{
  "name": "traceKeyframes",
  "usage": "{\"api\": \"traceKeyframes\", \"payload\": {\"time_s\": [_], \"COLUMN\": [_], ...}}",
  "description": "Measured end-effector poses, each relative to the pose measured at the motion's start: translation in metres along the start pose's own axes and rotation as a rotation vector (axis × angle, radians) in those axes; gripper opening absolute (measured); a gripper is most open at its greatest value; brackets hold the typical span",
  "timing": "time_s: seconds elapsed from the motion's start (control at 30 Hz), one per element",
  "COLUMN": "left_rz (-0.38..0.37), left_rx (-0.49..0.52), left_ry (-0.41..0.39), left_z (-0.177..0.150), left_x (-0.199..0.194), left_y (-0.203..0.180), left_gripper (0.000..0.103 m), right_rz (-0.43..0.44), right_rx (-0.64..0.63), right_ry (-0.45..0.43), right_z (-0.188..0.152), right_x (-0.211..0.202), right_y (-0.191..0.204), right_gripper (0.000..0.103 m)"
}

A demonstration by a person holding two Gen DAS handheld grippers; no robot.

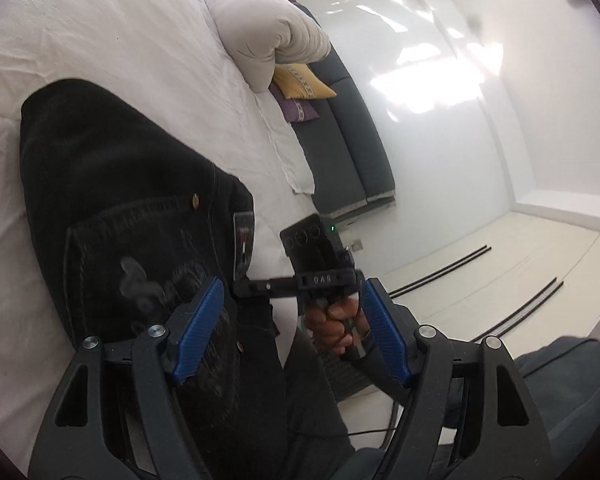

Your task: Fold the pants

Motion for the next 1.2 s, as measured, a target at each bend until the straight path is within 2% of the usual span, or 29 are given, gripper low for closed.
{"api": "traceKeyframes", "payload": {"time_s": [0.1, 0.2, 0.33, 0.47, 0.63, 0.67, 0.7, 0.73, 0.77, 0.8, 0.83, 0.93, 1.0, 1.03, 1.07, 1.13, 1.2], "left_rz": [0.037, 0.021, 0.12, 0.146, 0.142, 0.12, 0.109, 0.102, 0.092, 0.091, 0.106, 0.139, 0.197, 0.272, 0.335, 0.411, 0.503], "left_rx": [0.003, -0.055, -0.019, -0.013, -0.026, -0.018, -0.009, 0.0, 0.01, 0.017, 0.02, 0.013, 0.014, 0.017, 0.02, 0.01, -0.033], "left_ry": [0.042, 0.006, 0.034, 0.039, 0.022, 0.034, 0.05, 0.067, 0.083, 0.1, 0.109, 0.033, -0.046, -0.073, -0.089, -0.102, -0.086], "left_z": [-0.026, -0.048, -0.067, -0.069, -0.067, -0.066, -0.067, -0.071, -0.074, -0.078, -0.081, -0.076, -0.063, -0.055, -0.046, -0.033, -0.023], "left_x": [0.011, 0.003, 0.003, 0.008, 0.009, 0.011, 0.012, 0.013, 0.014, 0.014, 0.012, -0.006, -0.023, -0.029, -0.032, -0.033, -0.027], "left_y": [0.001, 0.011, 0.018, 0.022, 0.009, 0.001, -0.006, -0.013, -0.018, -0.023, -0.027, -0.03, -0.028, -0.024, -0.02, -0.01, 0.004], "left_gripper": [0.069, 0.069, 0.069, 0.069, 0.07, 0.07, 0.07, 0.07, 0.07, 0.07, 0.07, 0.07, 0.075, 0.083, 0.084, 0.084, 0.084], "right_rz": [-0.005, -0.008, 0.006, 0.008, 0.025, 0.028, 0.032, 0.038, 0.047, 0.049, 0.045, -0.037, -0.08, -0.098, -0.115, -0.143, -0.12], "right_rx": [-0.001, -0.006, -0.007, -0.004, -0.017, -0.034, -0.057, -0.083, -0.109, -0.127, -0.135, -0.145, -0.133, -0.128, -0.129, -0.122, -0.113], "right_ry": [-0.006, -0.013, -0.026, -0.043, -0.053, -0.054, -0.057, -0.065, -0.082, -0.109, -0.139, -0.191, -0.174, -0.161, -0.149, -0.137, -0.13], "right_z": [-0.001, -0.002, -0.001, -0.004, -0.009, -0.012, -0.015, -0.017, -0.018, -0.018, -0.016, -0.004, 0.006, 0.012, 0.017, 0.028, 0.034], "right_x": [0.002, 0.002, 0.004, 0.003, -0.004, -0.008, -0.012, -0.017, -0.025, -0.034, -0.042, -0.055, -0.049, -0.044, -0.038, -0.025, -0.016], "right_y": [0.002, 0.004, 0.003, 0.004, 0.009, 0.013, 0.019, 0.024, 0.03, 0.034, 0.035, 0.032, 0.028, 0.027, 0.025, 0.023, 0.022], "right_gripper": [0.0, 0.0, 0.0, 0.0, 0.002, 0.005, 0.016, 0.029, 0.037, 0.054, 0.065, 0.066, 0.066, 0.066, 0.066, 0.066, 0.066]}}
Point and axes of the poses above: each gripper's, at about its wrist camera, not at the fingertips, and x roughly the way its jaws point, y to its left, z to its top, the point moved 2 cm from there along x, roughly the way its jaws point, and after that the axes turned 6 degrees about -z, right-handed, at the moved point
